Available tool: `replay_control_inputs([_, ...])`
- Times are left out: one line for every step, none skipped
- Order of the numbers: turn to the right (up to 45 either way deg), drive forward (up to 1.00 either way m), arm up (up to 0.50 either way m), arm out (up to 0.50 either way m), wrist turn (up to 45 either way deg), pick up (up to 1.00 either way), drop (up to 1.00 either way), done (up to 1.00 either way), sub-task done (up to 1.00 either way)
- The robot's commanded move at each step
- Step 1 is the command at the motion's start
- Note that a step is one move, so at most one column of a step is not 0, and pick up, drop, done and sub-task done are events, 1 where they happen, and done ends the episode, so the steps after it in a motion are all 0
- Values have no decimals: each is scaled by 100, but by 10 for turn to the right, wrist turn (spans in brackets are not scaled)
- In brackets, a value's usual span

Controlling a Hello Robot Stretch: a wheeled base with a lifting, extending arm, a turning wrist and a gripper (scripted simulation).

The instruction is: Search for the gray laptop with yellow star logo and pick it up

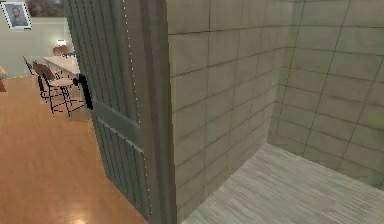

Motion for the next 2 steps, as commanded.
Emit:
replay_control_inputs([-150, 0, 0, 0, 0, 0, 0, 0, 0])
replay_control_inputs([0, 10, 0, 0, 0, 0, 0, 0, 0])
